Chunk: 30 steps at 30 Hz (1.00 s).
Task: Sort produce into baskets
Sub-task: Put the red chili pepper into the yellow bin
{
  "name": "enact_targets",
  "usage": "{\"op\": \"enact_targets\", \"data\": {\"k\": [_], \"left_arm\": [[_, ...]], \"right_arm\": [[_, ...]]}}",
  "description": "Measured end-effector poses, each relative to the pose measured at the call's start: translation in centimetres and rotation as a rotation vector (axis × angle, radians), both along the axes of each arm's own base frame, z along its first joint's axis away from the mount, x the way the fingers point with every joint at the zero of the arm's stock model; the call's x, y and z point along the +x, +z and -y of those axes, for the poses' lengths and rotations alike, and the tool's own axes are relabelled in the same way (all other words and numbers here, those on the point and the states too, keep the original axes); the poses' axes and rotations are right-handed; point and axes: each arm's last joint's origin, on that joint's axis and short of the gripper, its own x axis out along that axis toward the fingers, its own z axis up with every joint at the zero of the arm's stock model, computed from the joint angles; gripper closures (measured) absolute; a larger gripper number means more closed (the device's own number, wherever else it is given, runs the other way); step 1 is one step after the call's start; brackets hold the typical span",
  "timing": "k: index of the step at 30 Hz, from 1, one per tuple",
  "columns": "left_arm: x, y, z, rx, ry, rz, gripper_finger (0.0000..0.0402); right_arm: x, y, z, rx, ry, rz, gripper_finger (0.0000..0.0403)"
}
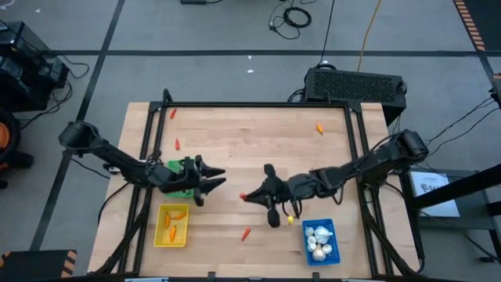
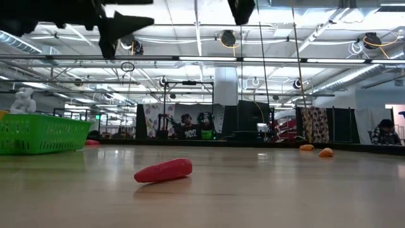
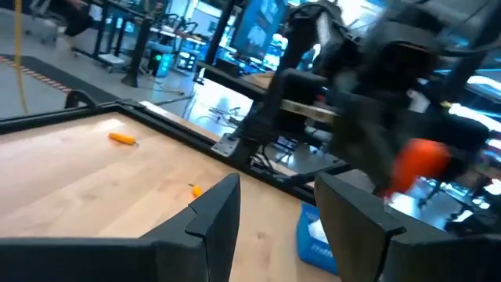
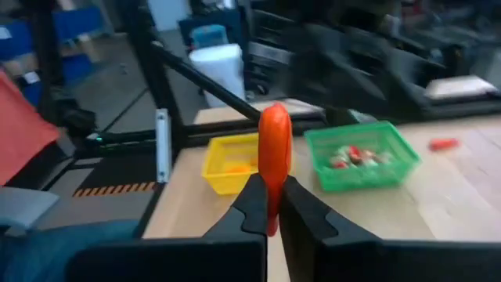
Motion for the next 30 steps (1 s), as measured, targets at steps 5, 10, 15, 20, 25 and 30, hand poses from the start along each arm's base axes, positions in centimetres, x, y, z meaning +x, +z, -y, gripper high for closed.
{"op": "enact_targets", "data": {"k": [5, 10, 15, 20, 25, 30], "left_arm": [[1.3, -0.3, -0.1, -0.008, 0.011, -0.007, 0.0228], [1.9, -0.4, 0.5, 0.168, -0.137, 0.051, 0.0228], [2.1, -0.7, 0.4, 0.207, -0.122, 0.049, 0.0228], [2.2, -0.5, -0.1, 0.232, -0.097, 0.066, 0.0228], [2.6, 0.4, -0.4, 0.286, -0.151, 0.133, 0.0228], [3.2, 0.9, -0.4, 0.32, -0.211, 0.124, 0.0228]], "right_arm": [[1.0, -0.8, -0.5, -0.009, 0.011, 0.063, 0.0394], [1.3, -0.7, 0.4, 0.036, -0.12, 0.078, 0.0394], [1.4, -0.7, 0.7, 0.041, -0.146, 0.079, 0.0394], [1.4, -0.7, 0.7, 0.046, -0.147, 0.077, 0.0394], [1.4, -0.8, 0.9, 0.042, -0.151, 0.074, 0.0394], [1.5, -0.8, 1.2, 0.036, -0.161, 0.072, 0.0394]]}}
